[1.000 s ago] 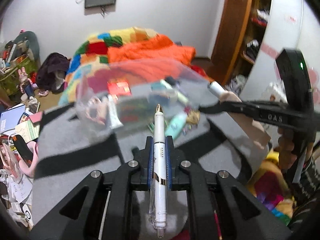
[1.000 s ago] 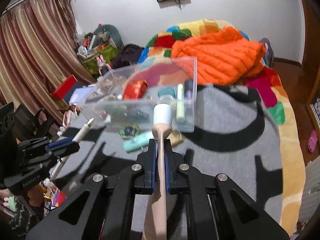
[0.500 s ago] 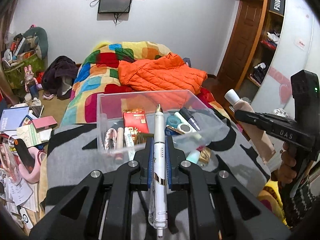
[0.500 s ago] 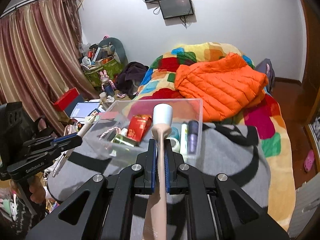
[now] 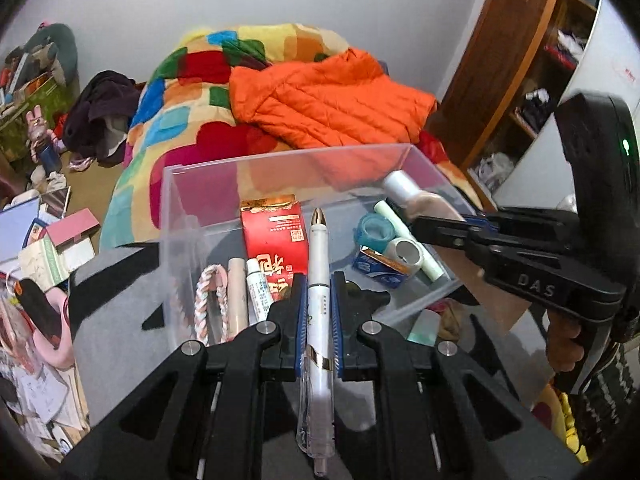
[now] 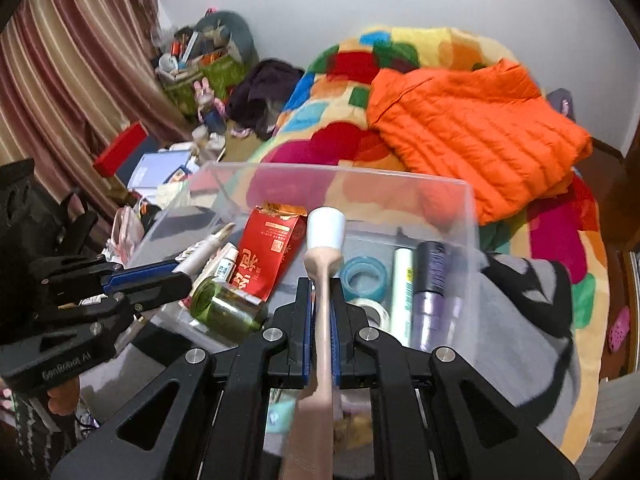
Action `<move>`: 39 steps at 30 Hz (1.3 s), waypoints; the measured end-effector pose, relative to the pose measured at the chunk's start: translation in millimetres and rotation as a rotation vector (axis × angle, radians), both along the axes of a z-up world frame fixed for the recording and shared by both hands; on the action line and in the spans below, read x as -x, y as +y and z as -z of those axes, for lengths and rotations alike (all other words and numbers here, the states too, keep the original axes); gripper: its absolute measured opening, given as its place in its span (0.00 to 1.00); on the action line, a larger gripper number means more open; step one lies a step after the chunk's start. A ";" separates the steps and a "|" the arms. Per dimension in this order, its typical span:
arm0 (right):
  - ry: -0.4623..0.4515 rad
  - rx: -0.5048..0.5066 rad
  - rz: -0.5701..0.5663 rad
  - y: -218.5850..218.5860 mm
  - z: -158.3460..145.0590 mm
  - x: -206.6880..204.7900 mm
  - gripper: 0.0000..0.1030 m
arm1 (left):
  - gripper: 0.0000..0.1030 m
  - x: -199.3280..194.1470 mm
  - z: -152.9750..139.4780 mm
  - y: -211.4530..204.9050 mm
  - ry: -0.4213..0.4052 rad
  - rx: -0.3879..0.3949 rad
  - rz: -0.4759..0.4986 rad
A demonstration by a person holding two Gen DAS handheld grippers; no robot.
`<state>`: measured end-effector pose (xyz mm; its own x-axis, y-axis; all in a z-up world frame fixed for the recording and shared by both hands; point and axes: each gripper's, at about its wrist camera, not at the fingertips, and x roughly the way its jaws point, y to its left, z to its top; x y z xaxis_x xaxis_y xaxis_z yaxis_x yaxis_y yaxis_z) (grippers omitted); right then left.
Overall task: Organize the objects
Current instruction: 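Drop the white pen into the box while the right tool drops the foundation tube, then grasp the small green packet with the left tool while the right tool grasps the tan sponge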
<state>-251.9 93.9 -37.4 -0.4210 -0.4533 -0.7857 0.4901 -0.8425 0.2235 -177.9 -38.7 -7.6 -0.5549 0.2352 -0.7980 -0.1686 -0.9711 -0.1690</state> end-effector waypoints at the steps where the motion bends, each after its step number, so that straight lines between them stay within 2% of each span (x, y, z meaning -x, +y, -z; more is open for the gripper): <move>1: -0.006 -0.010 -0.003 -3.0 1.9 2.8 0.08 | 0.10 2.2 0.1 1.9 -0.003 0.012 0.002; 5: -0.007 -0.047 -0.034 -10.3 1.8 2.4 0.10 | 0.10 -1.1 -9.5 1.8 0.031 0.000 0.011; 10: 0.067 -0.054 -0.052 -4.8 -10.8 -18.9 0.13 | 0.10 -19.4 -24.2 1.6 0.096 0.007 0.011; 18: 0.115 0.008 -0.054 24.9 -27.1 -53.7 0.14 | 0.11 -54.1 -31.2 13.5 0.163 0.041 0.021; 21: 0.125 0.010 -0.056 34.3 -26.6 -66.6 0.21 | 0.19 -63.9 -27.2 19.9 0.169 0.047 0.033; 23: 0.130 0.009 -0.055 39.5 -24.0 -73.5 0.30 | 0.25 -69.5 -21.1 24.6 0.165 0.053 0.035; 25: 0.138 -0.002 -0.049 44.7 -19.6 -80.0 0.34 | 0.25 -73.2 -14.1 28.1 0.156 0.059 0.040; 28: 0.145 -0.030 -0.041 51.3 -10.1 -86.6 0.35 | 0.26 -76.4 -0.5 32.0 0.126 0.063 0.047; 33: 0.074 -0.032 -0.020 66.1 18.8 -85.7 0.36 | 0.33 -74.7 25.4 33.8 0.060 0.059 0.048; 37: 0.023 -0.066 0.001 74.7 43.6 -82.6 0.36 | 0.33 -66.9 44.4 38.5 -0.004 0.062 0.048; 39: 0.016 -0.088 0.010 78.0 51.9 -82.2 0.36 | 0.37 -63.1 48.5 41.4 -0.019 0.063 0.047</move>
